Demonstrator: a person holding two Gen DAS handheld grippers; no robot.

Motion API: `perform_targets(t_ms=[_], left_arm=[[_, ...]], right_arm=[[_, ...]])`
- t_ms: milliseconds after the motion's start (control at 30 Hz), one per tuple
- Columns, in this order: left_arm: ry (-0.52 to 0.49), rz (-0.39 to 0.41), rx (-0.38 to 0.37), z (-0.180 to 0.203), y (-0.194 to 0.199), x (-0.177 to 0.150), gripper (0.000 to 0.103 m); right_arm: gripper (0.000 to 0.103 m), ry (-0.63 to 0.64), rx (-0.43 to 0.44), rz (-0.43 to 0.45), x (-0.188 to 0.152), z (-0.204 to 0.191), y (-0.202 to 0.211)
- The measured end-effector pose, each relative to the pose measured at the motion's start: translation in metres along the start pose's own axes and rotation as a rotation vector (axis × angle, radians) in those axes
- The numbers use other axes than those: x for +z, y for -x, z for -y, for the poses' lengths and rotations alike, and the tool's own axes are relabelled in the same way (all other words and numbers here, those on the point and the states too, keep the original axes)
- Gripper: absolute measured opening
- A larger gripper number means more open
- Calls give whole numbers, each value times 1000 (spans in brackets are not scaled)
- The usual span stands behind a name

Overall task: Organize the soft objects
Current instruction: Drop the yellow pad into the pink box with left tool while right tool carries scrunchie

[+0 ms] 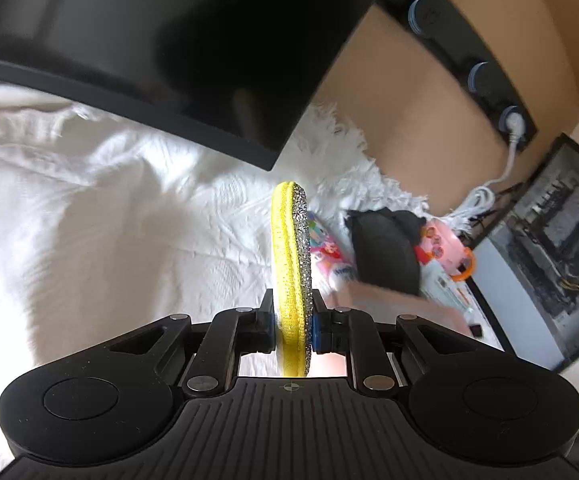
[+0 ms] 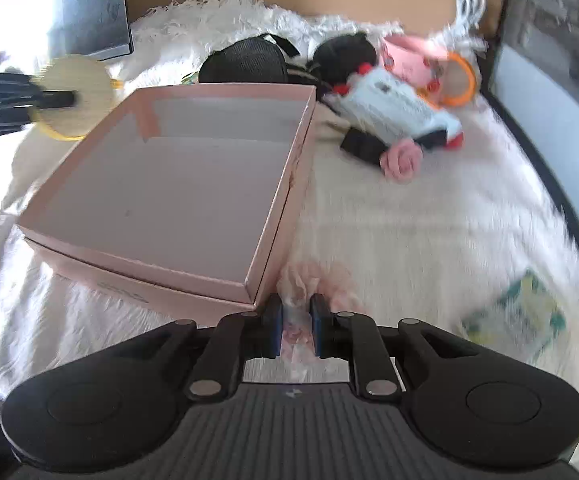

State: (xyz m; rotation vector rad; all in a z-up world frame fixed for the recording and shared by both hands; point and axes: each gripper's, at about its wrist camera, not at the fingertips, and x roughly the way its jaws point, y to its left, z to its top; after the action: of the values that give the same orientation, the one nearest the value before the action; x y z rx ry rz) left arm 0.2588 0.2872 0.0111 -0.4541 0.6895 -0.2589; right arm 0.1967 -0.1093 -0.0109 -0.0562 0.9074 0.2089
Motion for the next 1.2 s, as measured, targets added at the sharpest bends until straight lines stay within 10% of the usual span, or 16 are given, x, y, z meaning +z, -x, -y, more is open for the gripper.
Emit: perform_targets(t_ms=[467, 867, 1200], left_arm=[[-129, -114, -170, 47, 91, -93, 18], [-157, -207, -212, 136, 107, -172, 18], [-245, -186, -247, 208, 115, -157, 18]], right_arm=[[12, -41, -158, 63, -9, 1, 35], [12, 26, 106, 87, -63, -13, 97], [12, 22, 206, 109, -118, 8, 120]])
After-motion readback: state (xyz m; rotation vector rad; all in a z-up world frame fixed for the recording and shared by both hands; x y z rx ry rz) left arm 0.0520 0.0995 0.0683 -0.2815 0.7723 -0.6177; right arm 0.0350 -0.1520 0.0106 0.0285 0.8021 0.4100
